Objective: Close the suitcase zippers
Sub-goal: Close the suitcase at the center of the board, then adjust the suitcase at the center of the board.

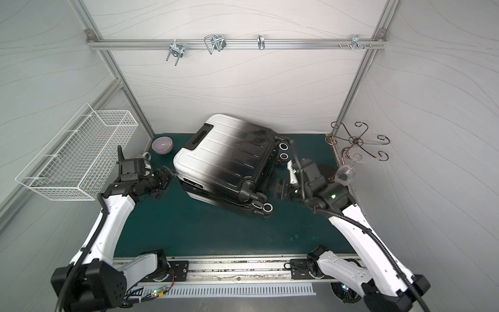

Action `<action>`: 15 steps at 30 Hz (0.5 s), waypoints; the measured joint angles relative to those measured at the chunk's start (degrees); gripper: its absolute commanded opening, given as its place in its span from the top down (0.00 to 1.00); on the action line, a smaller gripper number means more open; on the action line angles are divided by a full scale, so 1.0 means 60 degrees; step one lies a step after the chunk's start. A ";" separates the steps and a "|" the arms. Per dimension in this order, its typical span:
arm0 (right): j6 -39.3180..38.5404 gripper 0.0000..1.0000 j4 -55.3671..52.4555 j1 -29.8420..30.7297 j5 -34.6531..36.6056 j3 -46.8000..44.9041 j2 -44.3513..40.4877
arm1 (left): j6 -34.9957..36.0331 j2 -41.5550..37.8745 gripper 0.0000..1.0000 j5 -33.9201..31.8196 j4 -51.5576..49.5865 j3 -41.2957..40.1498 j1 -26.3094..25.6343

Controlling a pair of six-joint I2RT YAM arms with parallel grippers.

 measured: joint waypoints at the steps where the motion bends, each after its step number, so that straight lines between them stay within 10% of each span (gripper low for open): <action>1: 0.0047 0.19 0.0175 -0.0572 -0.0441 0.0055 0.0266 | 0.0026 -0.0222 0.09 -0.0011 -0.0164 0.0000 -0.0142; 7: 0.0841 0.27 0.2940 -0.2087 -0.2390 -0.0248 0.3013 | -0.0495 -0.1647 0.01 -0.0007 -0.0586 -0.0984 -0.1617; 15: 0.1902 0.09 0.5016 -0.2091 -0.3202 0.0113 0.4623 | -0.1202 -0.1741 0.01 -0.0004 -0.0080 -0.1749 -0.2237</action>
